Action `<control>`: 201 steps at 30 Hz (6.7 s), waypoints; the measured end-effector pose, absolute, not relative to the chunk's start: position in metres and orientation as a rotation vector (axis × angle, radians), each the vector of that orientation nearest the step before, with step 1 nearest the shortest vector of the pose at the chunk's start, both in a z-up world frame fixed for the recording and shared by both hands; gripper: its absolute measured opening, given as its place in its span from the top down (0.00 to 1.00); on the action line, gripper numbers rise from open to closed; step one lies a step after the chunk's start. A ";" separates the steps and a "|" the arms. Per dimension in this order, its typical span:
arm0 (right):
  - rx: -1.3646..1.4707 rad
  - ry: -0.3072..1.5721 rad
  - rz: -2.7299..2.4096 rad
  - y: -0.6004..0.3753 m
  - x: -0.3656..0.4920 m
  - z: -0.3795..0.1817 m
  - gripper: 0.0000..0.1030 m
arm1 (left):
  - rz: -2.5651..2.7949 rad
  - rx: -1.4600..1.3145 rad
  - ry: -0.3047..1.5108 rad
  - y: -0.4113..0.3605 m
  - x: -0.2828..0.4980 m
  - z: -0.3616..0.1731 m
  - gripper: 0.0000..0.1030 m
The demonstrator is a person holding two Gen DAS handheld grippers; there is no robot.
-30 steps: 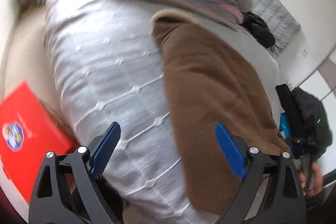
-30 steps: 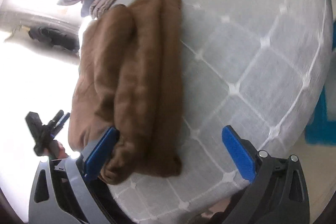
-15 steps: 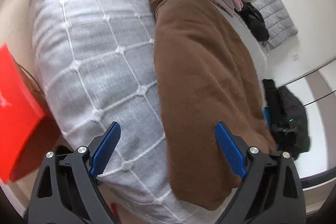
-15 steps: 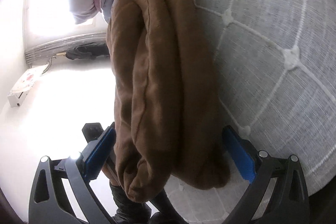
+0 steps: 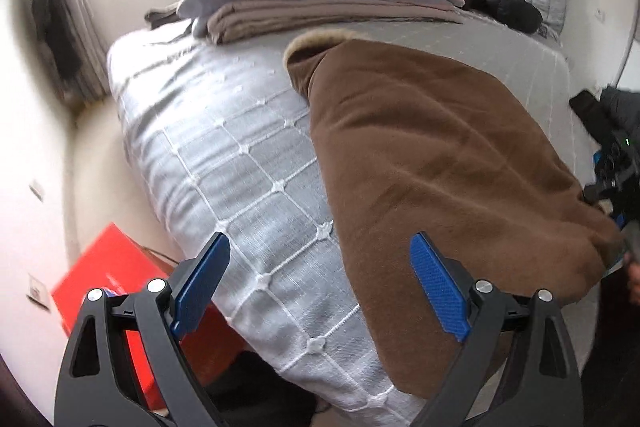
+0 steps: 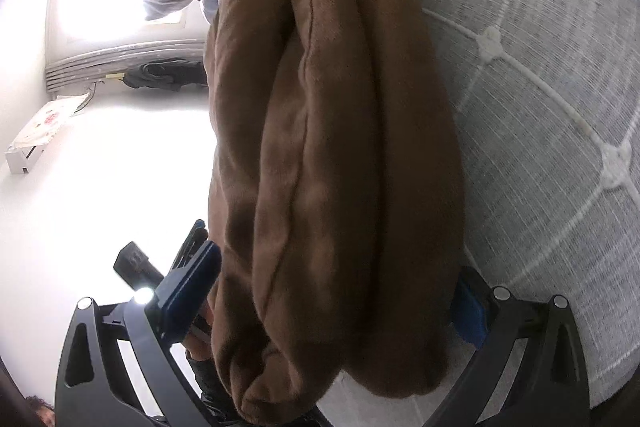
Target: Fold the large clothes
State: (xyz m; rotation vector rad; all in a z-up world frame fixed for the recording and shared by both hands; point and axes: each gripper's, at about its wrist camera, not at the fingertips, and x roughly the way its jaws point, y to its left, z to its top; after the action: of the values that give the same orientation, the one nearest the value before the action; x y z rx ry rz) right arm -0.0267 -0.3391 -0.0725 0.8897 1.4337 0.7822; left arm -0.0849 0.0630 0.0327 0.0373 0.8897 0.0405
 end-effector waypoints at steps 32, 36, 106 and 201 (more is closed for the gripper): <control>0.821 1.479 0.836 -0.313 0.017 -0.087 0.05 | -0.245 -0.376 1.075 0.091 -0.028 0.004 0.15; 0.831 1.512 0.855 -0.308 0.026 -0.092 0.05 | -0.370 -0.651 1.174 0.115 0.005 -0.033 0.15; -0.155 0.764 0.253 -0.025 -0.024 0.082 0.06 | 0.255 -0.191 0.868 0.170 -0.064 0.055 0.13; -0.019 0.622 0.236 -0.057 -0.033 0.123 0.06 | 0.281 -0.023 0.632 0.124 -0.088 0.106 0.07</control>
State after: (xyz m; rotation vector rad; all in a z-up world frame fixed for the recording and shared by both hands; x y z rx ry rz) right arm -0.0333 -0.0574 0.1234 -0.0192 0.6221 0.2358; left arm -0.0877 0.1241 0.1060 -0.0225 0.6324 0.2814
